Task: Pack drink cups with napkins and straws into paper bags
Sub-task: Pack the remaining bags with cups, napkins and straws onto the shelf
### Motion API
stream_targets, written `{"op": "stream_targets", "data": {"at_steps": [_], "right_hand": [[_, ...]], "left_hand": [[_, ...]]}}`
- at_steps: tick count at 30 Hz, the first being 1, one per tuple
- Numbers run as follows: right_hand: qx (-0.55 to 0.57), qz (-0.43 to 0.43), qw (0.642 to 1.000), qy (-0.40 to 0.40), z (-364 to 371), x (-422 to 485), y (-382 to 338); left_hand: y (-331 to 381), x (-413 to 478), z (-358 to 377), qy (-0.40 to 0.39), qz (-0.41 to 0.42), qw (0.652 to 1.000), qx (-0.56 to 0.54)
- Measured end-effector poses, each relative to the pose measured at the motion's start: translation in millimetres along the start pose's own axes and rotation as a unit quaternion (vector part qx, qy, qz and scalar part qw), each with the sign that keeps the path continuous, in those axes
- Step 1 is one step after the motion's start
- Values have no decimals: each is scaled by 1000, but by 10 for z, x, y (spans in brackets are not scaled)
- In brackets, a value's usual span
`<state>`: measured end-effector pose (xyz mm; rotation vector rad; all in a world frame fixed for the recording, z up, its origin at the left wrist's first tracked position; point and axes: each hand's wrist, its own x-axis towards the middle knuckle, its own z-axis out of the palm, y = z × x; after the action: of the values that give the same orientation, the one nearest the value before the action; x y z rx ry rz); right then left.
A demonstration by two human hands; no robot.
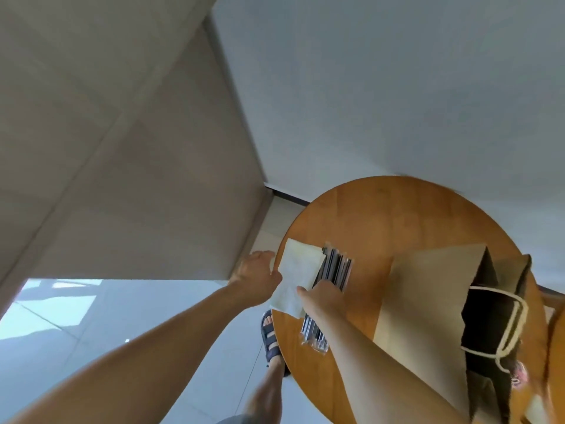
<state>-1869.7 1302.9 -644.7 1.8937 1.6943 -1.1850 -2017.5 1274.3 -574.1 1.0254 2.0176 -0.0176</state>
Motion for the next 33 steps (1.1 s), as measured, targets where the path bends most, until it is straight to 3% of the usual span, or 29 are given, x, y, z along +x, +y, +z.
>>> {"op": "stream_targets", "data": {"at_steps": [9,33], "right_hand": [[-84,-15,996,20,206,146,15],[-124,-54,989,67,16,173,54]], "left_hand": [[-144,-70,76,-1,-15,1000,-1],[-162,-59,149,-7,-20,1000,1]]}}
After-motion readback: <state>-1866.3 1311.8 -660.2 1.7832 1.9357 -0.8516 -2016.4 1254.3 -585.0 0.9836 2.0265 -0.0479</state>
